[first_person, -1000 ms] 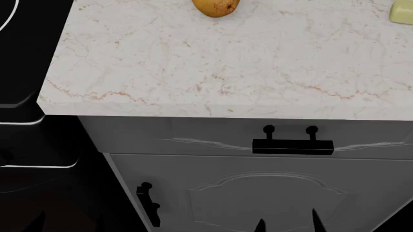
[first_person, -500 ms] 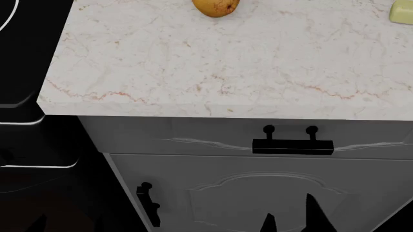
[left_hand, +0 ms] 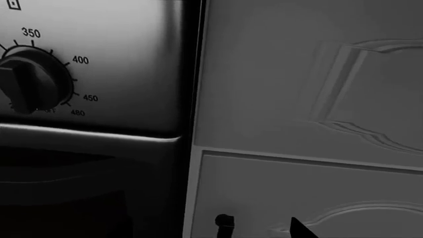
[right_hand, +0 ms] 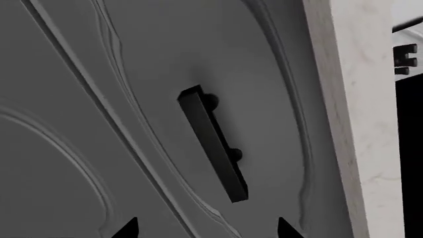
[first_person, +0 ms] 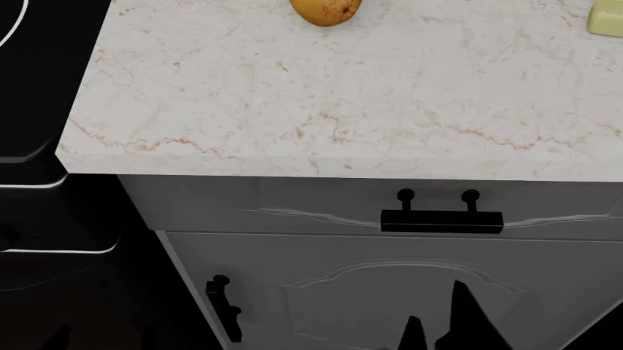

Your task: Open the right drawer.

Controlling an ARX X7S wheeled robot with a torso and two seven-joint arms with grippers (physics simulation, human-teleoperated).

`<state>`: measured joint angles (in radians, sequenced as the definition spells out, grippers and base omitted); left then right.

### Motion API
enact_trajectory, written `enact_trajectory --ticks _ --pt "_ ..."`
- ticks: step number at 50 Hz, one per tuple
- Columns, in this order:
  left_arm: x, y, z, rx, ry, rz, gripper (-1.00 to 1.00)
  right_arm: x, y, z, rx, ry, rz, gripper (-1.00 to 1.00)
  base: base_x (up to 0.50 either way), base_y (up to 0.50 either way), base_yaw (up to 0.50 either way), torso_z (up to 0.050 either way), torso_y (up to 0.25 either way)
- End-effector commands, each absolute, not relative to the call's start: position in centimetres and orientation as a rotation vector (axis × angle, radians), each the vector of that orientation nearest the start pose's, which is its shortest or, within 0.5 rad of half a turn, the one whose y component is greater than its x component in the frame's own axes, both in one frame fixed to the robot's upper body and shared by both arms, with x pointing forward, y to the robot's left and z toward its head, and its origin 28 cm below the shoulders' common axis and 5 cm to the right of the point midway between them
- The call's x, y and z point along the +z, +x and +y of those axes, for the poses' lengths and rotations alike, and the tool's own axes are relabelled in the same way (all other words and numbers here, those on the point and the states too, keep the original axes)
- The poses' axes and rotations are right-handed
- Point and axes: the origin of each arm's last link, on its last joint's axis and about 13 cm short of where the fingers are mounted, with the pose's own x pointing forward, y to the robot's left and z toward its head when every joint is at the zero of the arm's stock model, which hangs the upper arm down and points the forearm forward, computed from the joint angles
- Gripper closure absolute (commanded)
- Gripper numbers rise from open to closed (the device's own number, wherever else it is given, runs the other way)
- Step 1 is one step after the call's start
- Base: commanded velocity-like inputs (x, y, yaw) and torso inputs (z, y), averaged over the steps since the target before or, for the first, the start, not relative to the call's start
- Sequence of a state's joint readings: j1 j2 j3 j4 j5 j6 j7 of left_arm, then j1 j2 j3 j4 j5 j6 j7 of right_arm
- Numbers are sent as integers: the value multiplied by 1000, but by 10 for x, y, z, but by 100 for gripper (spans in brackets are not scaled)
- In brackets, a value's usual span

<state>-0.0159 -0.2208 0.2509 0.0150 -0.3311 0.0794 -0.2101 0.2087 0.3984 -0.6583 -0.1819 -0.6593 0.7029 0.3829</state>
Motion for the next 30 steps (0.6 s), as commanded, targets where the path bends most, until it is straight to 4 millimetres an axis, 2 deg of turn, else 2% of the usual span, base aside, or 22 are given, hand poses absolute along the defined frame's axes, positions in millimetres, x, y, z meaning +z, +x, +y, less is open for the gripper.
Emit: enact_trajectory --ticks 1,5,17,30 --pt "18 209 205 -31 -123 -25 -100 55 236 -120 -202 -1240 -67 -100 0 0 0 0 0" --pt "20 208 205 -33 -123 -27 -100 55 240 -120 -212 -1343 -82 -100 0 0 0 0 0" --pt "19 208 204 -34 -114 -26 -100 54 254 -125 -226 -1372 -76 -100 0 0 0 0 0" --pt "18 208 204 -34 -111 -23 -100 50 268 -129 -229 -1573 -91 -100 0 0 0 0 0"
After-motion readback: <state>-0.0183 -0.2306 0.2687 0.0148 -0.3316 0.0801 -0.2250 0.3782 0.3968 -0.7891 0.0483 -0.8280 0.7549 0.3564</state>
